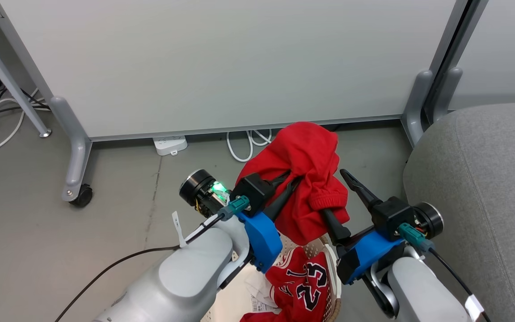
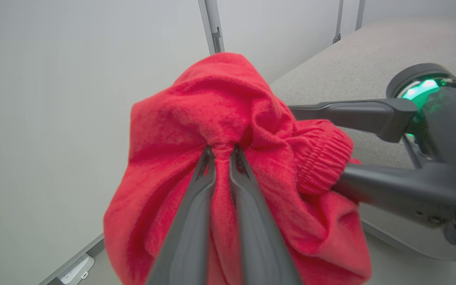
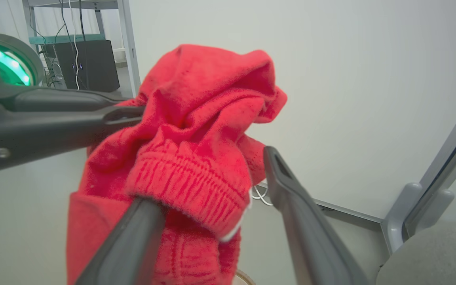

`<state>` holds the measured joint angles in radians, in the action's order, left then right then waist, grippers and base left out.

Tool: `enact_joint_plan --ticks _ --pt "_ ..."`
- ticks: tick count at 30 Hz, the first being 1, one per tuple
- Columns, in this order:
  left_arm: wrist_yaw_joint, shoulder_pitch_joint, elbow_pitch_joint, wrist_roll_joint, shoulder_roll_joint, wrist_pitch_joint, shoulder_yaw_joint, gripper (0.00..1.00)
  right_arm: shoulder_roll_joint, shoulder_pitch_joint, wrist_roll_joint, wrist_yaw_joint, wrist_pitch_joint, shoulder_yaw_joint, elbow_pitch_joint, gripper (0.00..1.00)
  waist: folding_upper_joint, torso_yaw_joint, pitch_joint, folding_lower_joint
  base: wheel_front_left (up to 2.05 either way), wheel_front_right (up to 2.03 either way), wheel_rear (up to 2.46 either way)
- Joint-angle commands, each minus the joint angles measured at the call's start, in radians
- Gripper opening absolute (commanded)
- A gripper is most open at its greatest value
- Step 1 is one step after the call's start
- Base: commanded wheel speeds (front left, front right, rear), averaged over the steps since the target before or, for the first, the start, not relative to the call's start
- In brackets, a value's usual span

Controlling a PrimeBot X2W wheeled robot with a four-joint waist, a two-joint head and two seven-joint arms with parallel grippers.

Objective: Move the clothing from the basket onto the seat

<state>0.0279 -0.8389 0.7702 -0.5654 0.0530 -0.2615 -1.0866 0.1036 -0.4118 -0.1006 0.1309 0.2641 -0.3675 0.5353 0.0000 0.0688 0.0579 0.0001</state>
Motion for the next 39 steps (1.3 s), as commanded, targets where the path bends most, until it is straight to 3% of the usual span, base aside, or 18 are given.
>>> enact_joint_plan --ticks 1,2,3,23,24,25,39 --pt "-0.004 -0.012 -0.003 -0.004 0.002 -0.003 -0.002 0.00 -0.006 -0.020 -0.009 0.000 0.001 -0.003 0.005 1.00 0.0000 0.000 0.001 -0.0001 0.00 0.00 0.00" --pt "-0.004 -0.013 -0.004 -0.005 0.002 -0.003 -0.004 0.00 -0.009 -0.023 -0.013 0.000 0.001 -0.008 0.016 1.00 0.0000 0.000 0.002 -0.0001 0.00 0.00 0.00" --pt "-0.004 -0.016 -0.003 -0.006 0.001 -0.003 -0.005 0.00 -0.013 -0.032 -0.016 0.000 0.001 -0.014 0.026 0.00 0.0000 0.000 0.004 -0.0001 0.00 0.00 0.00" --pt "-0.005 -0.020 0.007 -0.022 -0.001 -0.004 -0.024 0.00 -0.008 -0.047 -0.039 0.000 0.001 -0.024 0.031 0.00 0.0000 0.002 0.004 -0.0001 0.00 0.00 0.00" --pt "-0.005 -0.020 0.008 -0.024 -0.001 -0.004 -0.025 0.14 -0.008 -0.047 -0.040 0.000 0.001 -0.024 0.031 0.00 0.0000 0.002 0.004 -0.0001 0.00 0.00 0.00" --pt "-0.009 -0.020 0.009 -0.024 -0.001 -0.004 -0.025 1.00 -0.008 -0.047 -0.041 0.000 0.001 -0.024 0.031 0.00 0.0000 0.002 0.004 -0.0001 0.00 0.00 0.00" --pt "-0.017 -0.016 0.010 -0.022 0.001 -0.005 -0.029 1.00 0.000 -0.029 -0.049 0.000 0.001 -0.009 0.022 0.00 0.0000 -0.003 0.005 -0.0001 0.00 0.00 0.00"
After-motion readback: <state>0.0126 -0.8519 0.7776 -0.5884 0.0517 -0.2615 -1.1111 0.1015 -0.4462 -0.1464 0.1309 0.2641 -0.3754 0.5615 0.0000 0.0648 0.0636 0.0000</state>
